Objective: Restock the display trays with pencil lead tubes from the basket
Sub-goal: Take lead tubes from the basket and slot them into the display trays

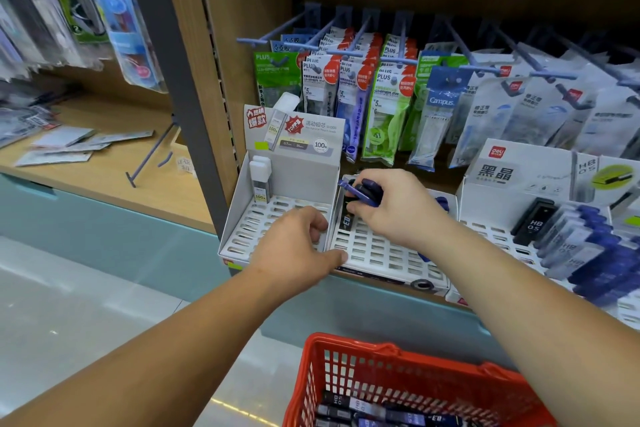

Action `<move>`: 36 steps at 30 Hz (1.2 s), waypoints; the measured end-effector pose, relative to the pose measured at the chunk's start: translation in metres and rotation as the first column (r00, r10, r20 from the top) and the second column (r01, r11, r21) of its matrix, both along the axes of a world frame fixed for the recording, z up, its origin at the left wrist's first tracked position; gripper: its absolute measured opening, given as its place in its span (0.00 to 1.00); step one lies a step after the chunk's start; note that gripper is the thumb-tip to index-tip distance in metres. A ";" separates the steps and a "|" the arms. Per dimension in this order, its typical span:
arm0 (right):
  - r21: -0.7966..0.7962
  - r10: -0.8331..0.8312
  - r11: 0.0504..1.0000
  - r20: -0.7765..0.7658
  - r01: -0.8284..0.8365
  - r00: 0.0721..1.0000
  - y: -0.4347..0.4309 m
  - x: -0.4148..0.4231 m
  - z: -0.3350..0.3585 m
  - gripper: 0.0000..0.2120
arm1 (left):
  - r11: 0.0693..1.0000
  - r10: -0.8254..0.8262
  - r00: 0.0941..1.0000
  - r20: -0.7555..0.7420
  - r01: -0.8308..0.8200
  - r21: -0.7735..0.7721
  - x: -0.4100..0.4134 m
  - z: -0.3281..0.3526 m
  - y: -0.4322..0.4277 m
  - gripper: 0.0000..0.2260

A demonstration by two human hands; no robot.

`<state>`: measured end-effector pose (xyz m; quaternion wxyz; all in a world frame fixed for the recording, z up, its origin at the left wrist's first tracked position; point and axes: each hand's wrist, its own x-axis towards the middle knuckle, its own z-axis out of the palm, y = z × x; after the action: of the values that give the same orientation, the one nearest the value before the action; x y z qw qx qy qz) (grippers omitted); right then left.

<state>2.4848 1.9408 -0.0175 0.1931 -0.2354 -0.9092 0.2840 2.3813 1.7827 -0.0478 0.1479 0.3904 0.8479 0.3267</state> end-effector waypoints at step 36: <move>-0.550 -0.143 0.815 0.115 0.183 0.983 0.035 0.133 0.050 0.15 | 0.887 -0.098 0.945 0.314 -0.060 0.457 0.070 0.059 0.040 0.02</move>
<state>2.6177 1.9763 0.0326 0.1082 -0.3682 -0.7691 0.5111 2.4510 1.8225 0.0107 0.1931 0.3627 0.7057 0.5772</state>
